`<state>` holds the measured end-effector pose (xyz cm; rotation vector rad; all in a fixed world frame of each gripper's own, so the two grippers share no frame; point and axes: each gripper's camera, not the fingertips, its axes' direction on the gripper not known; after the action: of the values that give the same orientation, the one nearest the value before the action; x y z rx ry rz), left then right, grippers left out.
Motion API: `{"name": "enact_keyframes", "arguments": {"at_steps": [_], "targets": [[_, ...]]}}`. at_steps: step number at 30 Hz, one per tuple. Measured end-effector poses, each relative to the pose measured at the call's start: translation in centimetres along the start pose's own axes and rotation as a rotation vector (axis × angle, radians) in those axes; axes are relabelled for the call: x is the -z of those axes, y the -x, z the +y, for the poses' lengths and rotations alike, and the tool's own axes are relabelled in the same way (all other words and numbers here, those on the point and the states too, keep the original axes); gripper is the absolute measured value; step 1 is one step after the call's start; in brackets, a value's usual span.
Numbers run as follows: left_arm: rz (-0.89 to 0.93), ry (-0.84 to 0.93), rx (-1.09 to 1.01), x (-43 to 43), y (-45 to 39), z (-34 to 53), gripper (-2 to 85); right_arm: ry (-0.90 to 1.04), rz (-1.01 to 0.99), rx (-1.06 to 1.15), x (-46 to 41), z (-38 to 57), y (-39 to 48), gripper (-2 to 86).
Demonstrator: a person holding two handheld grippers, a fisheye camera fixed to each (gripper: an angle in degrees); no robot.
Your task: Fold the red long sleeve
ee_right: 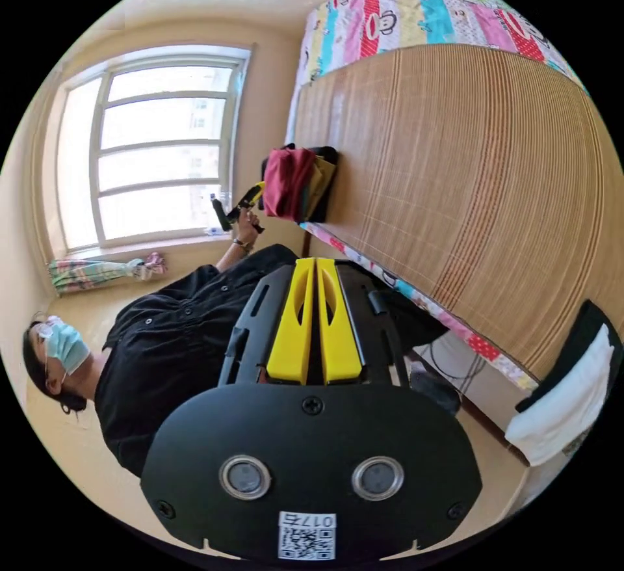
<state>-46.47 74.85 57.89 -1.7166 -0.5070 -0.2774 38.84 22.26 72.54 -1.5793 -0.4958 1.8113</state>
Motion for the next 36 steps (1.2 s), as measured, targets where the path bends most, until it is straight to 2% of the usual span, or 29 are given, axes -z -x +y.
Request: {"name": "enact_keyframes", "arguments": {"at_steps": [4, 6, 8, 10, 12, 14, 17, 19, 21, 25, 27, 28, 30, 32, 36], "targets": [[-0.047, 0.153, -0.08, -4.1, 1.1, -3.4, 13.8, -0.01, -0.049, -0.071, -3.2, 1.6, -1.2, 0.4], [-0.133, 0.329, -0.103, -8.6, 2.3, -4.0, 12.6, -0.011, -0.035, -0.099, -4.6, 2.7, -1.5, 0.4], [-0.188, 0.328, -0.079, -9.8, 3.5, -3.5, 9.9, -0.044, -0.045, -0.118, -5.9, 4.7, -1.8, 0.4], [-0.143, 0.28, -0.007, -9.5, 4.8, -3.1, 7.7, -0.098, -0.081, -0.14, -6.4, 6.6, -2.4, 0.5], [0.018, 0.29, 0.149, -8.9, 7.4, -3.1, 5.6, -0.173, -0.123, -0.153, -6.7, 8.7, -2.9, 0.5], [0.191, 0.247, 0.145, -7.3, 8.6, -3.3, 4.3, -0.279, -0.167, -0.149, -7.1, 11.4, -3.3, 0.7], [0.451, 0.13, -0.103, -2.1, 7.8, -4.2, 3.4, -0.355, -0.198, -0.123, -7.6, 13.4, -3.3, 1.1], [0.63, 0.115, -0.287, 1.7, 6.2, -5.2, 2.6, -0.385, -0.196, -0.08, -8.2, 14.3, -2.9, 2.1], [0.879, 0.073, -0.587, 8.0, 2.8, -5.8, 0.8, -0.381, -0.175, -0.047, -8.8, 14.2, -2.4, 3.3], [1.153, -0.063, -0.985, 16.7, -2.0, -4.0, -0.5, -0.402, -0.065, 0.096, -10.5, 12.3, 0.4, 6.1], [1.341, -0.192, -1.216, 20.6, -4.4, -1.2, -0.6, -0.417, -0.027, 0.195, -11.7, 11.4, 2.4, 6.8], [1.4, -0.222, -1.254, 21.1, -5.0, -0.6, -0.6, -0.421, -0.006, 0.264, -12.7, 11.0, 3.8, 7.2], [1.682, -0.32, -1.342, 21.9, -7.0, 1.0, -0.5, -0.421, 0.012, 0.371, -14.5, 10.7, 5.8, 7.7], [1.874, -0.315, -1.324, 21.0, -9.1, 1.3, -0.4, -0.403, 0.031, 0.51, -17.3, 10.7, 8.4, 8.3], [2.173, -0.071, -1.268, 17.1, -16.4, 2.7, -0.3, -0.412, 0.077, 0.663, -21.5, 11.6, 11.0, 10.3]]}}
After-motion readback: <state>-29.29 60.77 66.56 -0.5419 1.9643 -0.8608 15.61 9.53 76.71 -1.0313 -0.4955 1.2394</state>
